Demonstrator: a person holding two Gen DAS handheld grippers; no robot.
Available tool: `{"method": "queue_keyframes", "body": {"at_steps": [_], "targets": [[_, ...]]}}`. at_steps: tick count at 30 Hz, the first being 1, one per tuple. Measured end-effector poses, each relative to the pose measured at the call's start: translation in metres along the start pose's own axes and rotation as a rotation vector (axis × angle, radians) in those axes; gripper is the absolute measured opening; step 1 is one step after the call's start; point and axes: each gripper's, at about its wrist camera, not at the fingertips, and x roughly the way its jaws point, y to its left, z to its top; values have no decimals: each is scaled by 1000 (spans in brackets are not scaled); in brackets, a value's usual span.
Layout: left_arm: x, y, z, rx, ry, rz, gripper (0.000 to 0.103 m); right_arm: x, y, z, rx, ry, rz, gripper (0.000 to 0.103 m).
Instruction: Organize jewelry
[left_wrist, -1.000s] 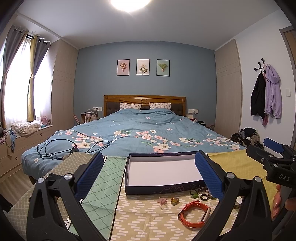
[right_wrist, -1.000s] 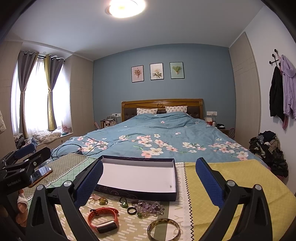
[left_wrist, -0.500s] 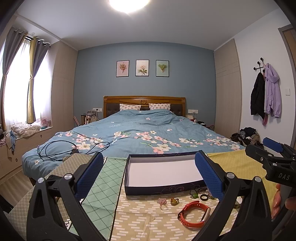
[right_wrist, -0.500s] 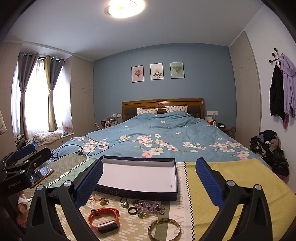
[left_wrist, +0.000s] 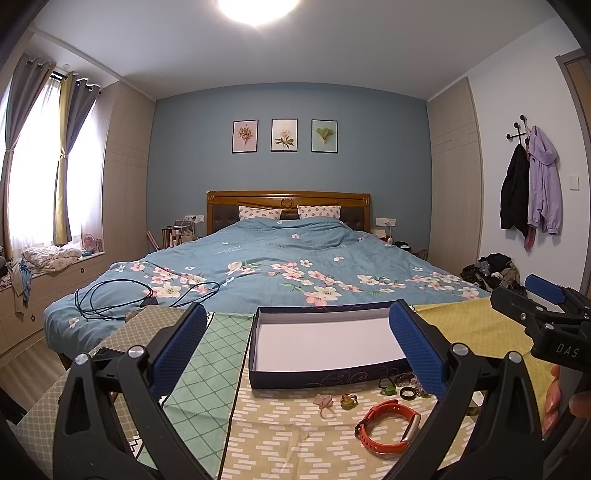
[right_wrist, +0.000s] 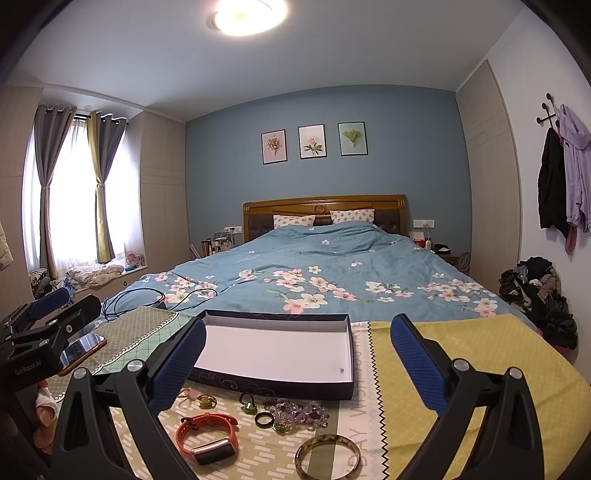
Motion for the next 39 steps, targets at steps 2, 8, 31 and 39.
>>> {"method": "queue_keyframes", "body": {"at_steps": [2, 8, 31, 39], "targets": [[0, 0, 0, 0, -1, 0, 97, 0, 0, 0, -1, 0, -1, 97], [0, 0, 0, 0, -1, 0, 97, 0, -1, 1, 1, 0, -1, 97], [1, -1, -1, 2, -4, -1, 97, 1, -2, 3, 4, 2, 2, 97], [1, -2, -1, 4, -2, -4, 97, 2, -2, 3, 4, 7, 1, 97]]}}
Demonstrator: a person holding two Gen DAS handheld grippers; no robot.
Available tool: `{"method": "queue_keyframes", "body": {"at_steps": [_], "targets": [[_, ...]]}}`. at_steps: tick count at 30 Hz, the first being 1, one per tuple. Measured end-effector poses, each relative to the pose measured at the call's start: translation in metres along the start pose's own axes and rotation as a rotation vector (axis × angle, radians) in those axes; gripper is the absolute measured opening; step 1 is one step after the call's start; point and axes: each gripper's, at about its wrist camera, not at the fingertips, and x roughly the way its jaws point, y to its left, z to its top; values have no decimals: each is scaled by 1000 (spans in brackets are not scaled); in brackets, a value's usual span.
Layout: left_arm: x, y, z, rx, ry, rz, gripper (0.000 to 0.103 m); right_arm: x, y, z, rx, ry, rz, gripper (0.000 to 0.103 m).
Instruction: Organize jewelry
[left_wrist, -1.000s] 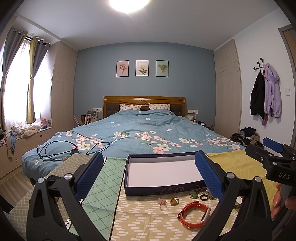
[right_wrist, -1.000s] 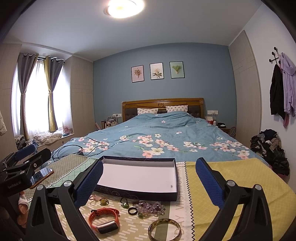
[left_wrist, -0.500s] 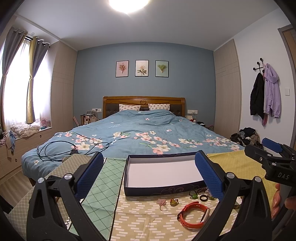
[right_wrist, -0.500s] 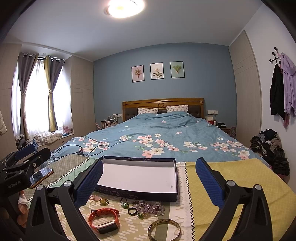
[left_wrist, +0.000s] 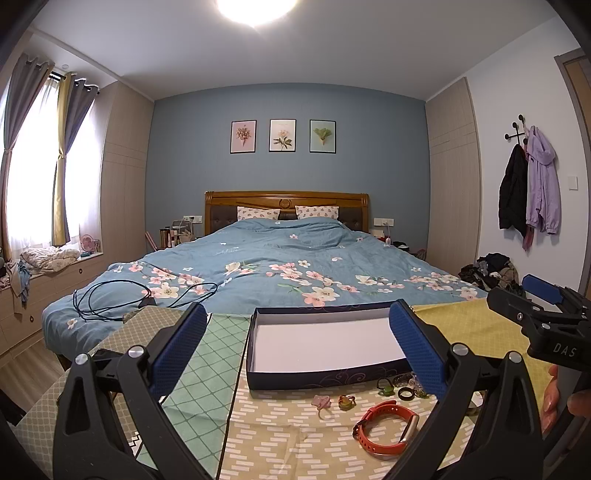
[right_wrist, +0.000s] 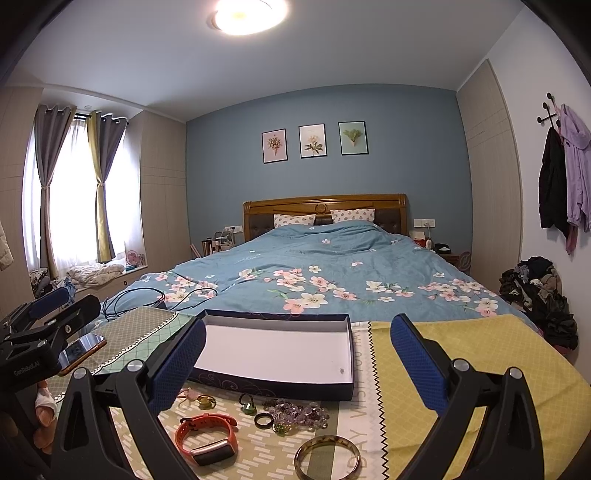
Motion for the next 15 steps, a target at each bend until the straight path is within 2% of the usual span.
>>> {"method": "queue_keyframes", "body": {"at_steps": [15], "targets": [[1, -1, -2, 0, 7, -7, 97, 0, 0, -1, 3, 6, 2, 97]]}}
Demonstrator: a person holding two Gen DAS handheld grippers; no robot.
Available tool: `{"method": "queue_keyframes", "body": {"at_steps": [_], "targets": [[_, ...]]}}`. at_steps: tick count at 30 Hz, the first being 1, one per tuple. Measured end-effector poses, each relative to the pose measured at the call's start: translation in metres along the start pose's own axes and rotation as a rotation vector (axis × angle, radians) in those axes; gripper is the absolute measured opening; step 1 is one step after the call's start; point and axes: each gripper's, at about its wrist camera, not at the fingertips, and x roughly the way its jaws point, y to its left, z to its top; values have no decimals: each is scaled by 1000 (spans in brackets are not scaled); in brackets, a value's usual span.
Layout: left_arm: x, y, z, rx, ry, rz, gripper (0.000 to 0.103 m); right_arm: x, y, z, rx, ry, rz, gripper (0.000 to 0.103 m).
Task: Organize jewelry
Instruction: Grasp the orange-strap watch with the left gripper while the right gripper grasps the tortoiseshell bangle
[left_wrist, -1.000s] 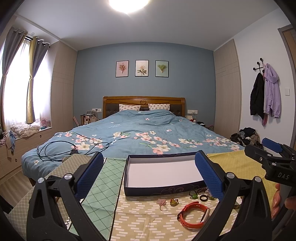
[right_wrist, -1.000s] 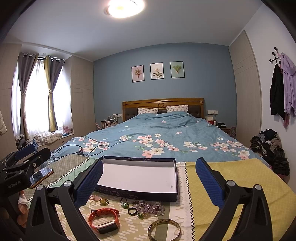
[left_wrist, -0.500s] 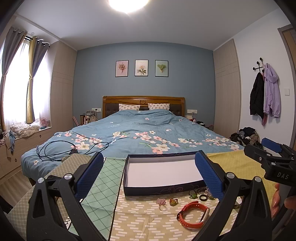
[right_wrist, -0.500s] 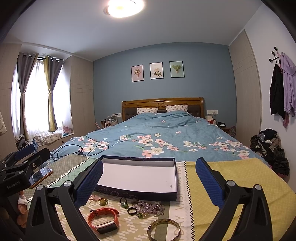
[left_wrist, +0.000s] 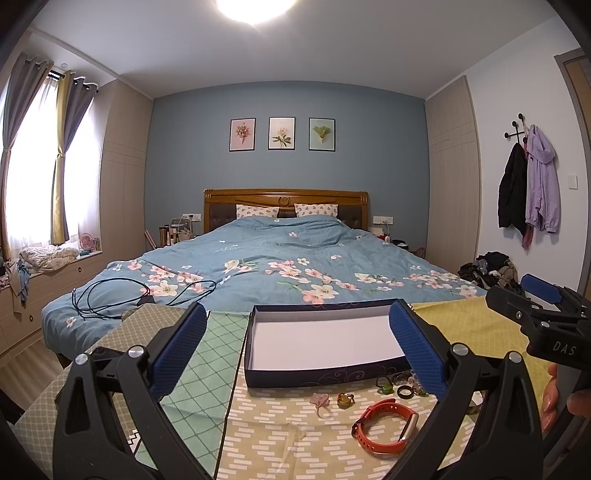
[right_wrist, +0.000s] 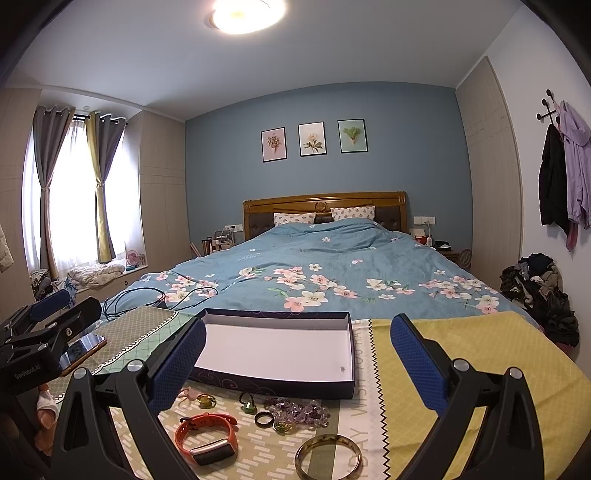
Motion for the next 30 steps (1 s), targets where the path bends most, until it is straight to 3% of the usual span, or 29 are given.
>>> {"method": "queue_keyframes", "body": {"at_steps": [7, 13, 17, 19, 21, 23, 30], "targets": [[10, 0, -5, 7, 64, -39, 97, 5, -5, -2, -6, 36, -1, 97], [46, -12, -28, 33, 293, -170, 97, 28, -28, -15, 1, 223, -7, 97], [66, -25, -51, 70, 428, -222, 97, 48, -52, -34, 7, 412, -2, 95], [74, -29, -62, 78, 487, -252, 96, 55, -61, -45, -2, 496, 4, 84], [80, -30, -72, 82, 531, -277, 88, 59, -68, -54, 18, 556, 26, 77], [88, -32, -79, 85, 574, -302, 76, 67, -71, -62, 29, 605, 54, 62], [101, -39, -90, 76, 689, -405, 49, 85, -59, -71, -18, 690, 131, 40]]}}
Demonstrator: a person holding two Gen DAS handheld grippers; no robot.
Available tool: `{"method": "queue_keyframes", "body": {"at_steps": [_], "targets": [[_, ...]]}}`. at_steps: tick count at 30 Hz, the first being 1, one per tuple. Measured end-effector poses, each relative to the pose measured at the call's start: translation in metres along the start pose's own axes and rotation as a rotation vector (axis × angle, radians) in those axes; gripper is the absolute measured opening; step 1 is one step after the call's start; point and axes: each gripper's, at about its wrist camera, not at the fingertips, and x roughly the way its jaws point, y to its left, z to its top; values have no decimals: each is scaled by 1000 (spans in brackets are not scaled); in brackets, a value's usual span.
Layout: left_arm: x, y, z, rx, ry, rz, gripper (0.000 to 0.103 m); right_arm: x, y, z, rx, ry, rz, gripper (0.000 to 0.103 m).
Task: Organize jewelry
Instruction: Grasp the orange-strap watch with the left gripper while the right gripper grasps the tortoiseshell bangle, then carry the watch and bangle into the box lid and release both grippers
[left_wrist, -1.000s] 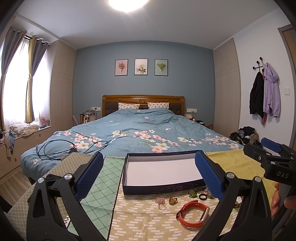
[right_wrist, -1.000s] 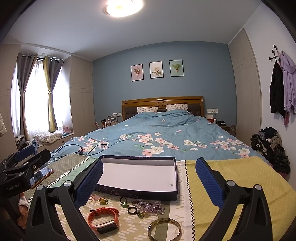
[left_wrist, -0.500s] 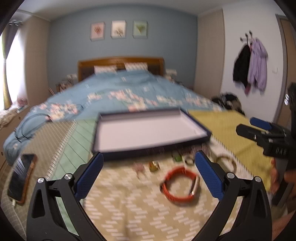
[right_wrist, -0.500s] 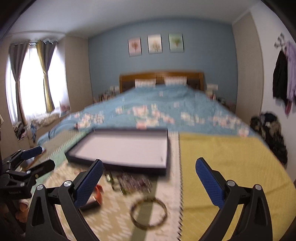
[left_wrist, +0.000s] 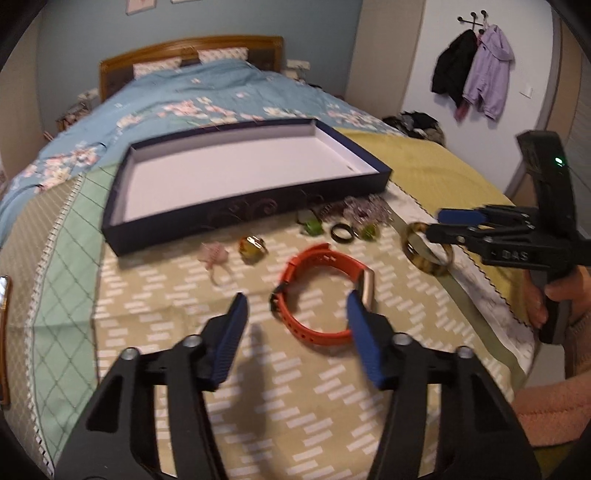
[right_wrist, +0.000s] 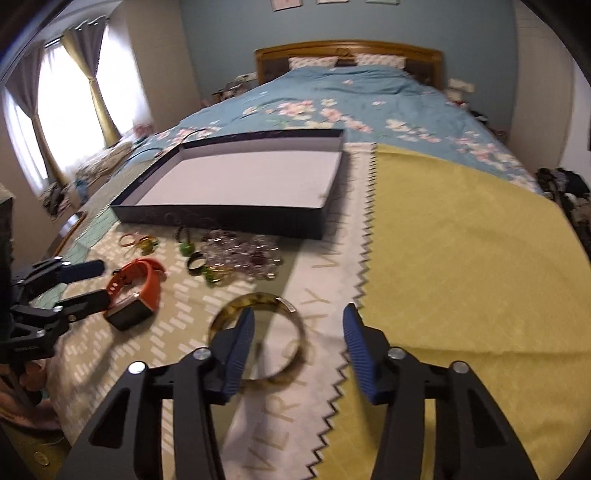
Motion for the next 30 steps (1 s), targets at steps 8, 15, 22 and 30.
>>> {"method": "queue_keyframes", "body": {"at_steps": [8, 15, 22, 30], "targets": [[10, 15, 3, -71, 75, -83, 24, 7, 3, 6, -63, 53, 7, 12], [14, 17, 12, -31, 107, -60, 9, 6, 4, 8, -98, 66, 28, 5], [12, 16, 16, -10, 100, -43, 7, -10, 3, 16, -68, 2, 87, 6], [-12, 32, 34, -21, 21, -13, 7, -18, 10, 47, -60, -79, 120, 6]]}}
